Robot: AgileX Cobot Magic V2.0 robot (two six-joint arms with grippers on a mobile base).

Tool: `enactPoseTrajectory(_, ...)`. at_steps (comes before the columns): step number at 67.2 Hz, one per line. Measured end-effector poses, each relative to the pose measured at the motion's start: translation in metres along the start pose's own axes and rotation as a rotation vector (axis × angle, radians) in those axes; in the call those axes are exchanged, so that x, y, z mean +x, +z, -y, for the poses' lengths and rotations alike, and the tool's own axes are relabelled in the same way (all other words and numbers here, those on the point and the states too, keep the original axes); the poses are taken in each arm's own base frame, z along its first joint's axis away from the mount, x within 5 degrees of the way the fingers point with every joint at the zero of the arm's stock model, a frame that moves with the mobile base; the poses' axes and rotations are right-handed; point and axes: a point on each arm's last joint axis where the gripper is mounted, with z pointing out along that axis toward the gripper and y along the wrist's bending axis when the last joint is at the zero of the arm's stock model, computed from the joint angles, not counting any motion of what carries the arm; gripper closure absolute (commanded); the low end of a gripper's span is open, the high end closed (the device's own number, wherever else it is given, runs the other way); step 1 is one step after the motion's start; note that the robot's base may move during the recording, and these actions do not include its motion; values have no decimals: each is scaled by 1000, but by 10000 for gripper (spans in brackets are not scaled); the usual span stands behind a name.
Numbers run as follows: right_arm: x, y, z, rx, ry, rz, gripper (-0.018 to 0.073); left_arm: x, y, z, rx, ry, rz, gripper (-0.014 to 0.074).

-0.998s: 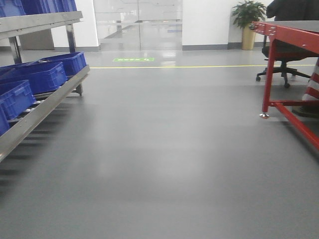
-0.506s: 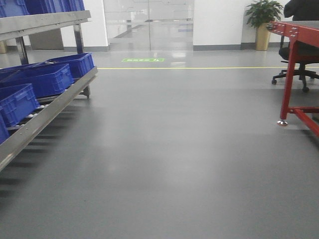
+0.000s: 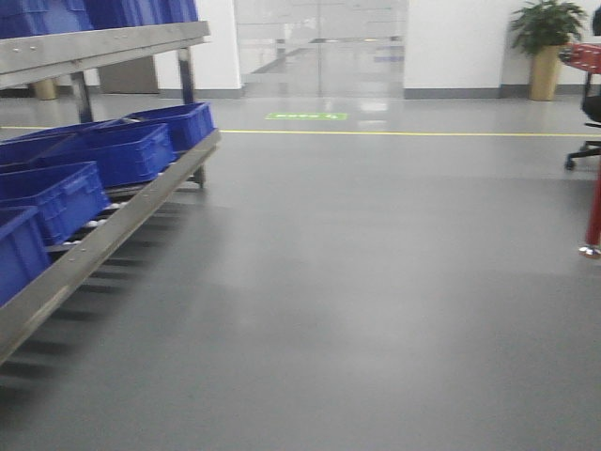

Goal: Move two blue bins to right shelf middle
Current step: 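Drive across the floor carrying the teal bin in both grippers, then drive up to the shelf rack of blue bins holding the teal bin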

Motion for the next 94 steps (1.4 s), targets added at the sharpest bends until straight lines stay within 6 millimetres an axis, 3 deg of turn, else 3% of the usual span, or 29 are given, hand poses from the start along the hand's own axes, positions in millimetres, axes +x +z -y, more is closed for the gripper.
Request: enactPoseTrajectory(94,0,0,0,1,-1,5,711,0,0,0,0,0,0,707)
